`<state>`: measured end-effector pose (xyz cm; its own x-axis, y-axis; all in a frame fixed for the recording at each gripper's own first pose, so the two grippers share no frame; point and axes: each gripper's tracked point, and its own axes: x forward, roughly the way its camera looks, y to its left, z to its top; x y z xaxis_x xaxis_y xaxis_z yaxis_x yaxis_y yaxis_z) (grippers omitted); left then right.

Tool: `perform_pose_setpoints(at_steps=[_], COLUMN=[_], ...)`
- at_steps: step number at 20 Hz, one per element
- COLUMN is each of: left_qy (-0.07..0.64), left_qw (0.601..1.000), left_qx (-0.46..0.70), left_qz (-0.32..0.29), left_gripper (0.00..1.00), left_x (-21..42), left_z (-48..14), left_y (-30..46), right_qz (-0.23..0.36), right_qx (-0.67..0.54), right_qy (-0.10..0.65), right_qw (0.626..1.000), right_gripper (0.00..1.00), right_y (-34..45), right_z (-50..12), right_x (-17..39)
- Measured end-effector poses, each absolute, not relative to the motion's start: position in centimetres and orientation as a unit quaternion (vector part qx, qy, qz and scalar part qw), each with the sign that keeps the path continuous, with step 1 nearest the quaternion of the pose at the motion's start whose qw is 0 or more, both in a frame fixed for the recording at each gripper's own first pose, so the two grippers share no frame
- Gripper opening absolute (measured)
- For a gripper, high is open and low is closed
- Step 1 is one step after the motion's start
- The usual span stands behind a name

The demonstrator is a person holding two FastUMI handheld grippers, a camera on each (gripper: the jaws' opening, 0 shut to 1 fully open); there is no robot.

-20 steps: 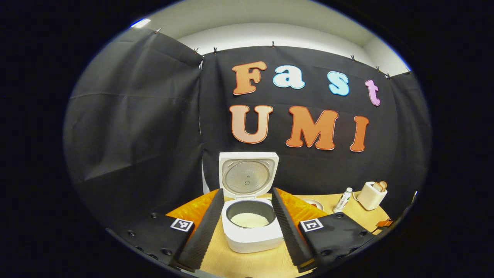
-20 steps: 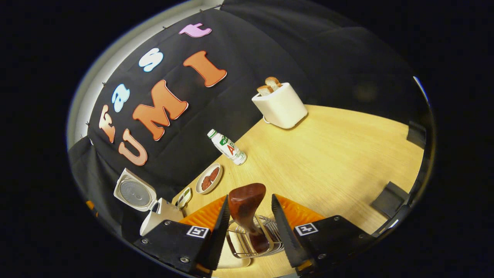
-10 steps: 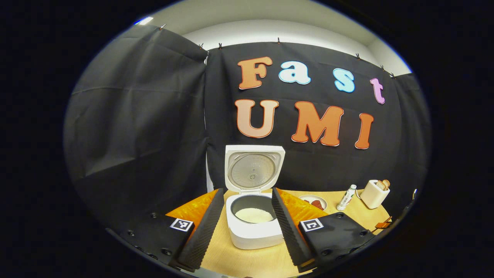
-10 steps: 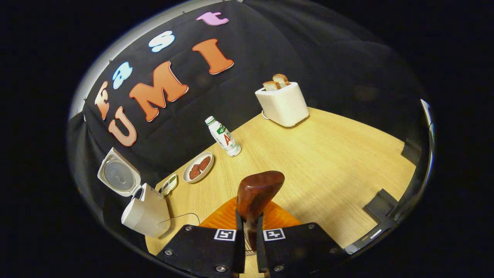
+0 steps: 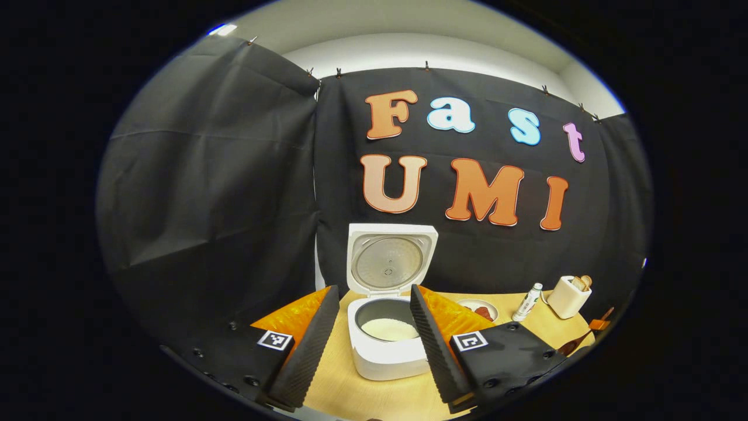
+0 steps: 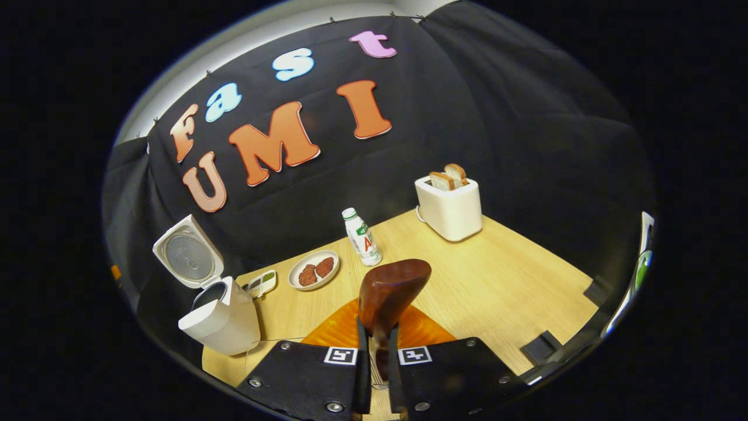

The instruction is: Close the left gripper, press the button to open the rice cooker; take a wooden spoon from the chopstick holder with the right hand, scoop a spoonful of rice and pour it into the rice cooker, then put the wooden spoon back into the chopstick holder.

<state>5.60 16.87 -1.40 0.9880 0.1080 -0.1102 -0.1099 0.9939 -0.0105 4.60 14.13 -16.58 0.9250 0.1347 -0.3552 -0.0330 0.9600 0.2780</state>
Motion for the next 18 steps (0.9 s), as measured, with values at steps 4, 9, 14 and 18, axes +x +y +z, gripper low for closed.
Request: perform_pose_setpoints(at_steps=[4, 9, 14, 18], left_qy=[0.055, 0.058, 0.063, 0.072], left_qw=[0.997, 0.996, 0.995, 0.992], left_qx=[-0.013, -0.007, 0.001, 0.016], left_qz=[0.051, 0.062, 0.079, 0.098], left_gripper=[0.84, 0.87, 0.84, 0.84], left_x=[5.7, 5.5, 4.9, 4.4], left_z=[-1.7, -2.0, -2.3, -3.2], left_y=[17.2, 18.8, 20.7, 22.2], right_qz=[0.087, 0.143, 0.159, 0.151], right_qx=[0.086, 0.015, -0.031, -0.092], right_qy=[0.160, 0.164, 0.195, 0.211], right_qw=[0.980, 0.976, 0.967, 0.961], right_gripper=[0.11, 0.11, 0.11, 0.11], right_y=[18.5, 24.9, 28.2, 28.9], right_z=[-13.9, -15.4, -20.7, -24.2], right_x=[4.1, 3.3, 3.0, 2.5])
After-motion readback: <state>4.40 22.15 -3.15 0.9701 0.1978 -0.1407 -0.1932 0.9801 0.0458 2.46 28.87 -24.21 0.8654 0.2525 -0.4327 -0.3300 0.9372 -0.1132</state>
